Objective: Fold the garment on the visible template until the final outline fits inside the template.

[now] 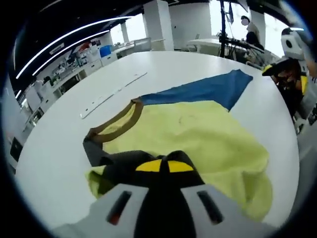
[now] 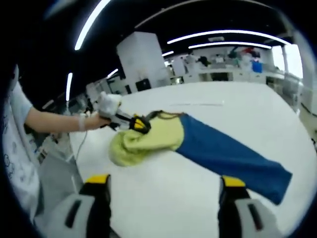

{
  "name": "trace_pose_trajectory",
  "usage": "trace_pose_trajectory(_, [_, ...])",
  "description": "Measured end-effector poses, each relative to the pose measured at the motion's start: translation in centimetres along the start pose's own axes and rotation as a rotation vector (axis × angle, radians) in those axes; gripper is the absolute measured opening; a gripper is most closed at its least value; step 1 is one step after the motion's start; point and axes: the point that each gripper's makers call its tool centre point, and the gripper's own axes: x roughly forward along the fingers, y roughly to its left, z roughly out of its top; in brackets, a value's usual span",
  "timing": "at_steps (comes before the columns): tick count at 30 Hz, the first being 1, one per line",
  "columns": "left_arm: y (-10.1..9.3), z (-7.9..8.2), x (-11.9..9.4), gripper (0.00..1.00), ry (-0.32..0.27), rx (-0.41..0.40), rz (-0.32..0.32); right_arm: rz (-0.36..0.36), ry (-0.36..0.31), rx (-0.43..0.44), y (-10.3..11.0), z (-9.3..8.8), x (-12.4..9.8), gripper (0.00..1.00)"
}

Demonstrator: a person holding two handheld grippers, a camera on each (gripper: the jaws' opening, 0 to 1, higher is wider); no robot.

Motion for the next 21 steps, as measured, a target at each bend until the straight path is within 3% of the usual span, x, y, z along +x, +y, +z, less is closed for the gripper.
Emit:
trace_pose_trajectory(3, [0.1,0.5,-0.5,0.04,-0.013,-0.013,0.008,0.004,0.001,0.001,0.1,0.0,0.1,0.9])
trace_pose_trajectory(10, [0.4,1.1,-1.4,0.37,-0.07,-0.068,0.026,0.014,0.002,-0.004,0.7,0.1,0.5,0.9])
trace_pose_trajectory(16, [0.7,1.3,-2.2,0.56,-0.117,-0.151,0.021,0.017,0.001,-0.004,0.7,0.1,0.5,0.9])
trace_pose_trajectory(21, [0.5,1.1,-3.4,0.63,-0.137,-0.193,0.02,0.018,0.004,-0.006,0.8,0.0,0.5,0.9])
